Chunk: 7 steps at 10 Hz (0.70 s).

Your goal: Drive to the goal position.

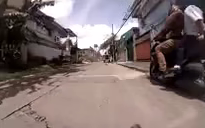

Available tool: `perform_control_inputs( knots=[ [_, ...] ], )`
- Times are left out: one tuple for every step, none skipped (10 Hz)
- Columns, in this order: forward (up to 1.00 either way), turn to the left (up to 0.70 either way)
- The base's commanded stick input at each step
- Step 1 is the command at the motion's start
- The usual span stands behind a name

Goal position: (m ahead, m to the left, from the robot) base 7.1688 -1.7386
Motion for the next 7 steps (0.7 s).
perform_control_inputs(
  knots=[
    [0.7,0.02],
    [0.7,0.02],
    [0.7,0.02],
    [0.7,0.02],
    [0.7,0.02],
    [0.7,0.02],
    [0.7,-0.08]
  ],
)
